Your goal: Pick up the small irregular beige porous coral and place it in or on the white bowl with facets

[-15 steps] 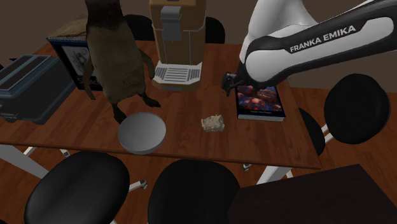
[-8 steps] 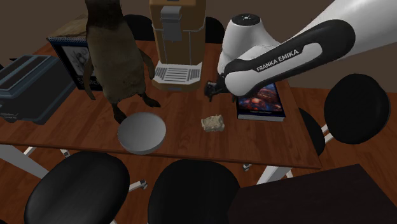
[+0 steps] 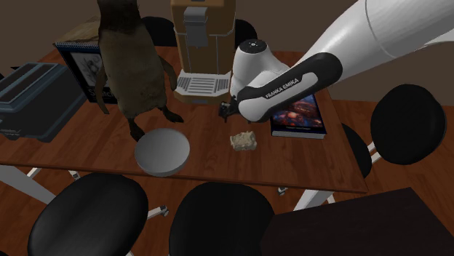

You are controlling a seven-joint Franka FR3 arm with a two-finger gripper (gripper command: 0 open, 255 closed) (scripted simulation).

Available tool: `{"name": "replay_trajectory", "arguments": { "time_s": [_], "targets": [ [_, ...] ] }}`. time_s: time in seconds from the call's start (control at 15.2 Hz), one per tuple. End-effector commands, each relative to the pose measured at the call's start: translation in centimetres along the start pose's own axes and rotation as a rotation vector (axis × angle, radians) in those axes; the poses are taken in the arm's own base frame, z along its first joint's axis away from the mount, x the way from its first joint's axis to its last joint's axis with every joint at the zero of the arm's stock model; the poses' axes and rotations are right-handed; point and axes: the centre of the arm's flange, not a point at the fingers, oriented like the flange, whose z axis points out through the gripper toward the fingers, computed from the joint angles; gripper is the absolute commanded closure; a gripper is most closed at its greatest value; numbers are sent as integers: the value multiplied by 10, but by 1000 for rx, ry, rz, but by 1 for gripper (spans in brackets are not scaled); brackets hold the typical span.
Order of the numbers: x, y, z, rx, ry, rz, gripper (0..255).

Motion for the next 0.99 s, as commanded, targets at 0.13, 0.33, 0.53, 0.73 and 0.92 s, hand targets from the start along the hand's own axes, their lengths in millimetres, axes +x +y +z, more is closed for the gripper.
{"name": "replay_trajectory", "arguments": {
  "time_s": [0.13,0.33,0.53,0.73,0.92],
  "targets": [
    [2,-3,23,0,1,1,0],
    [2,-3,36,0,1,1,0],
    [2,-3,36,0,1,1,0],
    [2,-3,36,0,1,1,0],
    [2,-3,36,0,1,1,255]
  ]
}}
